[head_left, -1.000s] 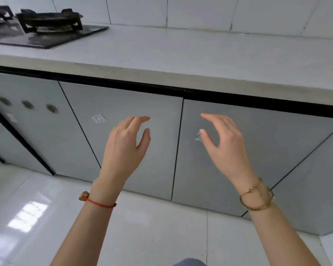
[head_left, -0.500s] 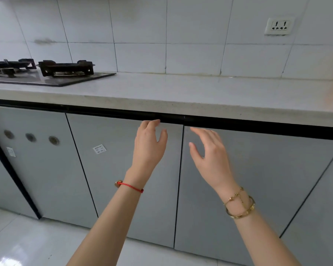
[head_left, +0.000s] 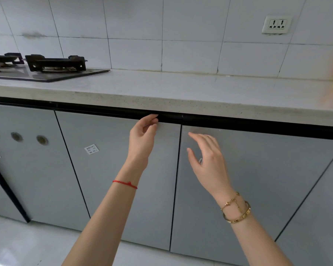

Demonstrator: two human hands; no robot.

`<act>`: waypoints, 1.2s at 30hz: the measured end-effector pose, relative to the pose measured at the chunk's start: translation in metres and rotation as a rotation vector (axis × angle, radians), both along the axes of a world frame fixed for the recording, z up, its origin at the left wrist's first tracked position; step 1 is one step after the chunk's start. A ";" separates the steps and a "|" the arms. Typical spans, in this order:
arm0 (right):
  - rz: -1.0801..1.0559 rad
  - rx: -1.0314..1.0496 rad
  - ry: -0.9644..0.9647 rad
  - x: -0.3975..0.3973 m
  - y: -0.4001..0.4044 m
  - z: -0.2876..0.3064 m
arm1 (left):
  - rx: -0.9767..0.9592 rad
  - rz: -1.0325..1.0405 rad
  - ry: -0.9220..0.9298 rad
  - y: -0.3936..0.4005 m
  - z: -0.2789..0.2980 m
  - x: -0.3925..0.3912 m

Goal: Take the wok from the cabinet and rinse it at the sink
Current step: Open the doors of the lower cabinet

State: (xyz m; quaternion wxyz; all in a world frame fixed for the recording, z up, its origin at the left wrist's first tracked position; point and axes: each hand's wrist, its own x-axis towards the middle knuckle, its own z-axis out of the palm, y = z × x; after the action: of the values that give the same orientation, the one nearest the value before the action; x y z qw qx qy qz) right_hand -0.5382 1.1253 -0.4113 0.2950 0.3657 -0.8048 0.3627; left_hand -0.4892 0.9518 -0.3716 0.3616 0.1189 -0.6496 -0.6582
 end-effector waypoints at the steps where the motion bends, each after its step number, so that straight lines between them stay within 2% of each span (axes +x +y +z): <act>1: 0.004 0.002 -0.002 0.001 -0.001 0.000 | 0.005 -0.002 -0.001 0.000 0.000 0.002; 11: 0.157 0.009 -0.155 0.035 -0.022 -0.021 | -0.060 -0.047 0.029 0.000 -0.004 0.066; 17: 0.207 0.004 -0.189 0.071 -0.019 -0.023 | -0.489 0.132 0.060 0.011 -0.041 0.106; 23: 0.272 0.049 -0.161 0.110 -0.015 -0.024 | -0.639 0.208 -0.052 0.040 -0.104 0.138; 27: 0.333 0.041 -0.127 0.141 -0.019 -0.023 | -0.659 0.270 -0.105 0.051 -0.125 0.162; 36: 0.524 0.068 -0.098 0.205 -0.051 -0.033 | -0.529 0.420 -0.142 0.039 -0.154 0.223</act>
State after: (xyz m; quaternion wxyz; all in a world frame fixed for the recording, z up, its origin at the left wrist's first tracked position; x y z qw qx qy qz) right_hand -0.3327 1.0746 -0.4445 0.1394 0.5533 -0.7077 0.4167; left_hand -0.2658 0.9909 -0.5256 0.4614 0.1975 -0.7826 -0.3683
